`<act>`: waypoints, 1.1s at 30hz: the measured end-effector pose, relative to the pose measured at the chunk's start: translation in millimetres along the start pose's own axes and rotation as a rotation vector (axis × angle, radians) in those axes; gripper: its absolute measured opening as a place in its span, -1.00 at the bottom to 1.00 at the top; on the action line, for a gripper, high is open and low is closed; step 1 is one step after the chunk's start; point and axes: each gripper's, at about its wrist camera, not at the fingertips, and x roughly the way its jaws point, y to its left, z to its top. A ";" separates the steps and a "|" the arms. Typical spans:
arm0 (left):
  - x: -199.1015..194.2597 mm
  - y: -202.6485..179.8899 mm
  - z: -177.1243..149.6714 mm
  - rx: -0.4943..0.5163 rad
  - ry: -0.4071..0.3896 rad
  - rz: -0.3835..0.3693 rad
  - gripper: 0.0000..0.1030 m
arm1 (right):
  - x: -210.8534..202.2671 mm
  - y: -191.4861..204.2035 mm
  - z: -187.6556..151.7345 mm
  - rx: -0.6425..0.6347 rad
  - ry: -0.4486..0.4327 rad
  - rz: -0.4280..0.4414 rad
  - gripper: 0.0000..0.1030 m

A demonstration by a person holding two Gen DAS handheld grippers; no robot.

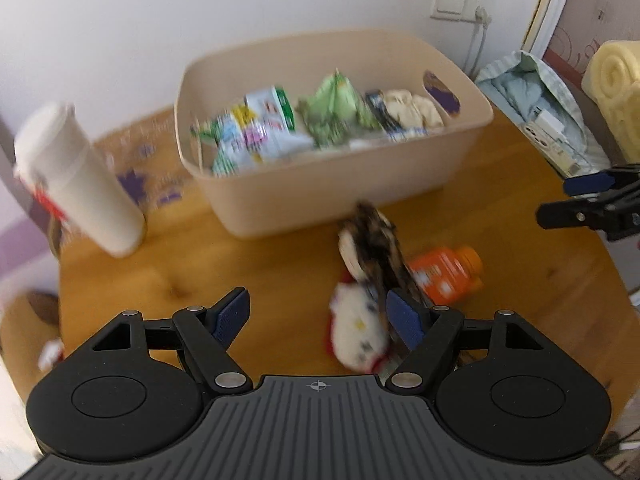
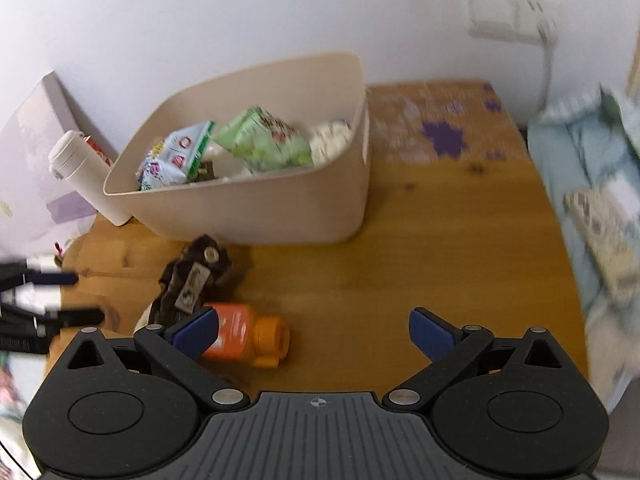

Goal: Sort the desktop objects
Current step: 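Move both tools back to the table toward the plaid scrunchie and claw clip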

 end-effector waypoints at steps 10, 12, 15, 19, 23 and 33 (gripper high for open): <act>10.5 -16.3 -48.4 -0.111 0.100 -0.056 0.49 | 18.8 -0.2 -34.2 0.059 0.093 -0.019 1.00; 17.4 -15.3 -53.5 -0.156 0.120 -0.059 0.49 | 23.0 4.8 -39.8 0.040 0.106 -0.028 1.00; 30.7 -12.4 -59.1 -0.228 0.147 -0.036 0.49 | 29.1 12.7 -46.7 0.003 0.125 -0.042 1.00; 45.3 -8.6 -62.2 -0.282 0.172 -0.017 0.49 | 36.5 21.1 -54.4 -0.019 0.147 -0.042 1.00; 53.0 -7.2 -63.7 -0.297 0.190 -0.034 0.50 | 42.7 28.8 -58.9 -0.039 0.157 -0.052 1.00; 68.9 -5.7 -75.5 -0.276 0.235 0.017 0.58 | 58.0 59.0 -62.2 -0.173 0.167 -0.074 1.00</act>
